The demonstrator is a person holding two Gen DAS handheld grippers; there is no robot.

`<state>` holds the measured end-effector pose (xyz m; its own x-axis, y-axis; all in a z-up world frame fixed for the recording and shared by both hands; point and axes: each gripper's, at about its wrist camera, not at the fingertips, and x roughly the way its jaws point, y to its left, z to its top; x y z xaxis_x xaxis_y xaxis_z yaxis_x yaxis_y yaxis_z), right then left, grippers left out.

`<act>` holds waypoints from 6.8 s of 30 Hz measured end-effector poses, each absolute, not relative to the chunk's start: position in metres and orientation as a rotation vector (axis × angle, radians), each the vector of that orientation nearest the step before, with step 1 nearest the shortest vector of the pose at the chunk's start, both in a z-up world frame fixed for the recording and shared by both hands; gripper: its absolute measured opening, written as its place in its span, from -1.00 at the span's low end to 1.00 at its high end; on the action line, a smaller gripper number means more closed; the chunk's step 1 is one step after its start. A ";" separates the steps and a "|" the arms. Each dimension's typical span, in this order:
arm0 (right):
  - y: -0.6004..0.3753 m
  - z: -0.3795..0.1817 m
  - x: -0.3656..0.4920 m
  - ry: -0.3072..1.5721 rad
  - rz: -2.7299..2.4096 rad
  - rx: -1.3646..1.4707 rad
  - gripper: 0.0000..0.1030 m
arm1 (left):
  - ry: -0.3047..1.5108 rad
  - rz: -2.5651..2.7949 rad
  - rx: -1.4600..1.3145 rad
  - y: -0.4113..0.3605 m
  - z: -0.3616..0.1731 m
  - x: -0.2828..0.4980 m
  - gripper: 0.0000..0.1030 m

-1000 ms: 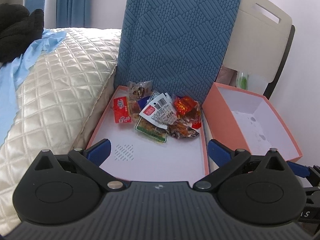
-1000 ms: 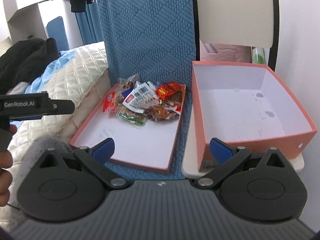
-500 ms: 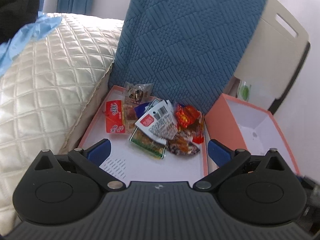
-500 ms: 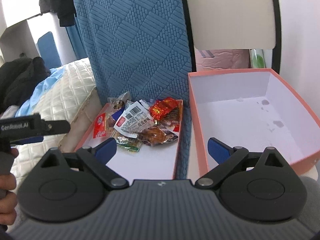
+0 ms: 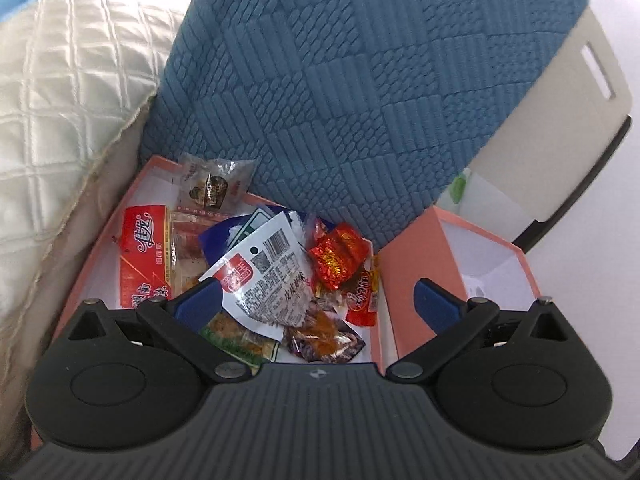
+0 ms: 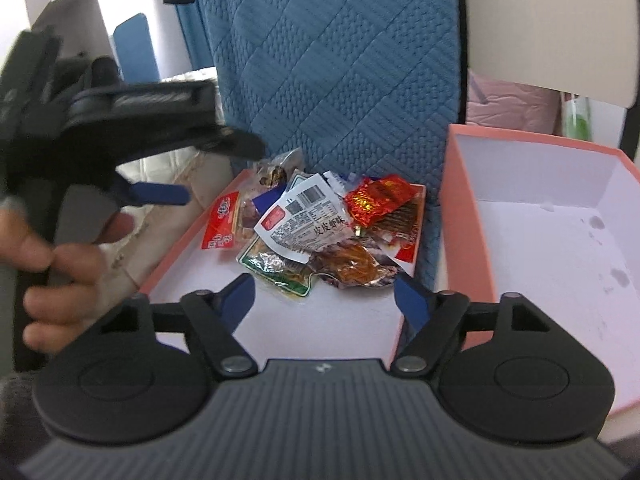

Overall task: Organize snacks
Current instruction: 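Grasp the red tea packet with left gripper while right grasps shrimp packet, then lift the red tea packet with left gripper while right carries shrimp packet, then open both grippers over the pink box to drop both packets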

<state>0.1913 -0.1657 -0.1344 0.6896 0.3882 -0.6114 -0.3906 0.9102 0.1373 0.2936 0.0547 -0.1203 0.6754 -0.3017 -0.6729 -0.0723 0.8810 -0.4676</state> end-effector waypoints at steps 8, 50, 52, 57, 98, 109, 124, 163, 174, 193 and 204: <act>-0.142 -0.157 0.235 0.711 0.446 -0.043 0.36 | 0.887 -0.134 -0.640 0.083 -0.152 0.331 0.71; -0.106 -0.241 0.340 0.921 0.434 -0.155 0.37 | 0.994 -0.598 -0.179 0.000 -0.218 0.455 0.41; -0.110 -0.241 0.342 0.939 0.438 -0.117 0.37 | 0.992 -0.597 -0.154 -0.001 -0.219 0.453 0.41; -0.120 -0.244 0.344 0.969 0.467 -0.086 0.37 | 0.998 -0.609 -0.130 -0.006 -0.222 0.450 0.42; -0.111 -0.216 0.287 0.921 0.456 -0.188 -0.41 | 0.922 -0.382 -0.311 0.025 -0.202 0.402 0.10; -0.120 -0.196 0.262 0.926 0.403 -0.089 -0.41 | 0.808 -0.243 -0.427 0.071 -0.154 0.346 0.10; -0.143 -0.178 0.235 0.908 0.282 0.059 -0.41 | 0.728 -0.094 -0.446 0.096 -0.125 0.244 0.10; -0.257 0.003 0.169 0.657 0.230 0.192 -0.41 | 0.649 -0.095 -0.448 0.006 0.013 0.172 0.10; -0.312 0.019 0.176 0.607 0.200 0.181 -0.41 | 0.632 -0.180 -0.412 -0.069 0.030 0.196 0.10; -0.392 -0.082 0.216 0.791 0.073 0.177 -0.40 | 0.870 -0.300 -0.368 -0.184 -0.080 0.264 0.10; -0.421 -0.130 0.251 0.878 -0.006 0.211 -0.40 | 0.954 -0.317 -0.332 -0.206 -0.116 0.285 0.11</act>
<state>0.2509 -0.4213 -0.1296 0.6402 0.0813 -0.7639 0.0920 0.9791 0.1813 0.2846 -0.2057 -0.1161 0.5405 -0.4048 -0.7376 0.1166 0.9043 -0.4107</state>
